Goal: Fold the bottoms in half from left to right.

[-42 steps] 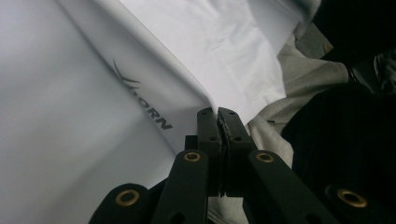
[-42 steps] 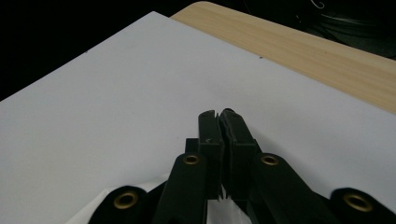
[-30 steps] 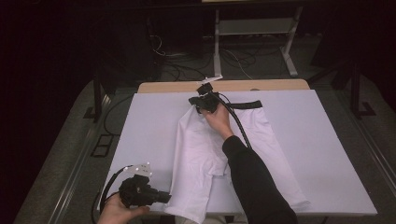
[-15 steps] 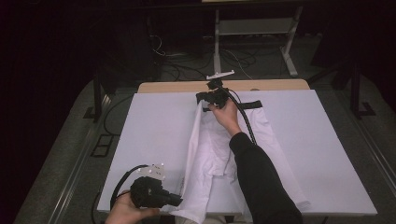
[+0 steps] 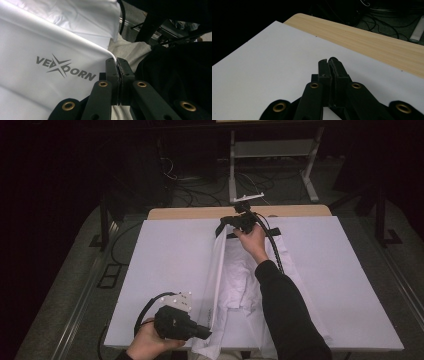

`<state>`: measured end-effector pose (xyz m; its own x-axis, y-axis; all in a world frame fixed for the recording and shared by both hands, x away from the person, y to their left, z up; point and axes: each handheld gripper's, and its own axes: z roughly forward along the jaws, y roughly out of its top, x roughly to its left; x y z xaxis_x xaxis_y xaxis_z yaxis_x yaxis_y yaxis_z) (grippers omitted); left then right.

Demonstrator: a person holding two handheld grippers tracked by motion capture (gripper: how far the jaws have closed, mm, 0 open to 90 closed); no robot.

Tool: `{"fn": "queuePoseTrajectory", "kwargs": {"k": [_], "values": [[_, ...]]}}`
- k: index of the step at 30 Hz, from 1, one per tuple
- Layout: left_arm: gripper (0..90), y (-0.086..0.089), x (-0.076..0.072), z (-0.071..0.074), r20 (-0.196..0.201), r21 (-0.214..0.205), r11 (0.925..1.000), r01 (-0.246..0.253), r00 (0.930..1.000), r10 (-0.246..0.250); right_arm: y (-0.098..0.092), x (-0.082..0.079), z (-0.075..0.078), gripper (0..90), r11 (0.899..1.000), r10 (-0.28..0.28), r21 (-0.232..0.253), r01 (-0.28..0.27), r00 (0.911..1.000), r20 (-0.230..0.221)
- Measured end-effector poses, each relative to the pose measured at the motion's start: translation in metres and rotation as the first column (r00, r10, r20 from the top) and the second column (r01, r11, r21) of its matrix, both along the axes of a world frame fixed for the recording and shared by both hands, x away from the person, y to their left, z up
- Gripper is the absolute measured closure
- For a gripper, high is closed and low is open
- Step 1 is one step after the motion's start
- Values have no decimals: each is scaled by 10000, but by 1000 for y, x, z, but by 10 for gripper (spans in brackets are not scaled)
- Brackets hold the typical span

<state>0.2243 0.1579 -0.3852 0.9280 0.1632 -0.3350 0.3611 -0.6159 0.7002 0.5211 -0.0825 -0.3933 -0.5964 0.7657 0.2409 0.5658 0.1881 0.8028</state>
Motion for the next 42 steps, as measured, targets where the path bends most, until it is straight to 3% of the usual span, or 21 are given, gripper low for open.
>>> {"fn": "queuePoseTrajectory", "kwargs": {"k": [16, 23, 30, 42], "values": [[876, -36, -1, 12, 303, -238, 9967, 774, 9966, -767, -31, -5, 7, 862, 9996, -268, 22, 268, 9996, 62], [876, -54, 3, 9, 237, -397, 9940, 1023, 9946, -1014, -47, -7, 4, 862, 9995, -325, -3, 325, 9995, 5], [876, -78, 2, 6, 300, -161, 9868, 1609, 9866, -1604, -67, -10, 3, 862, 9989, -460, -46, 460, 9989, -9], [876, -101, 7, 4, 312, -120, 9796, 2008, 9792, -2003, -90, -13, -1, 862, 9982, -583, -98, 583, 9983, 63]]}}
